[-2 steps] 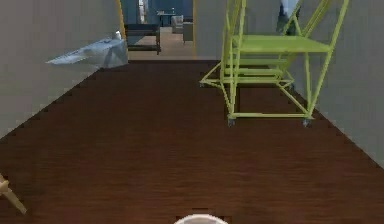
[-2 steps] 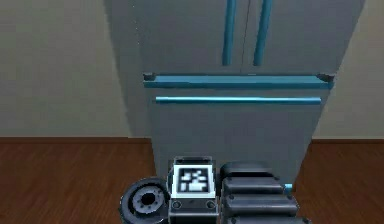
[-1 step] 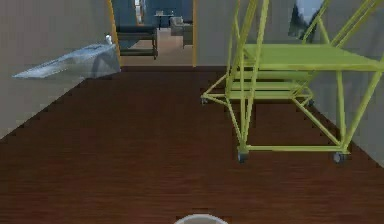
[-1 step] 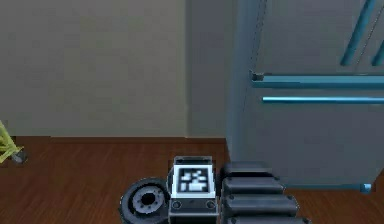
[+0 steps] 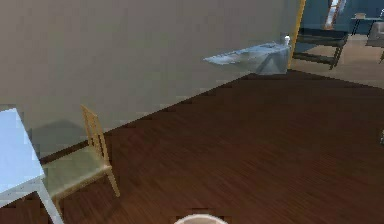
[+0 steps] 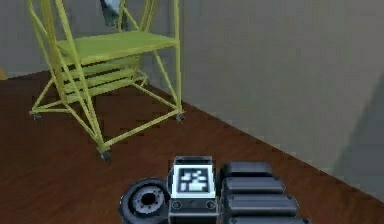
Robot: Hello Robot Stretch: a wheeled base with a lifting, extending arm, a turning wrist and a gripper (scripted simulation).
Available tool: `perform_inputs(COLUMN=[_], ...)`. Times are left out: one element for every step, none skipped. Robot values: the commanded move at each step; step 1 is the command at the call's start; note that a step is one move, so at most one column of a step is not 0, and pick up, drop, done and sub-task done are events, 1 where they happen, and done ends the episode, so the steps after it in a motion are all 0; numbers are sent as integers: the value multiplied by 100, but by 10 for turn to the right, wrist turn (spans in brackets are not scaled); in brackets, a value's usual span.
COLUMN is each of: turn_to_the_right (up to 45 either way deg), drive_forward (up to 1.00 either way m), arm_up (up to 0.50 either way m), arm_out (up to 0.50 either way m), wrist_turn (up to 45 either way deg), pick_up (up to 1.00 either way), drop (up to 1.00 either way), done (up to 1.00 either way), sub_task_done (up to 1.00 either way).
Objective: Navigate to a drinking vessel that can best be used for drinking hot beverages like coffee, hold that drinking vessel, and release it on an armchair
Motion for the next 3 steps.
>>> perform_inputs(turn_to_the_right=[-60, 0, 450], drive_forward=[0, 20, 0], arm_up=[0, 0, 0], arm_out=[0, 0, 0], wrist_turn=[0, 0, 0], pick_up=[0, 0, 0], drop=[0, 0, 0], done=[0, 0, 0], sub_task_done=[0, 0, 0])
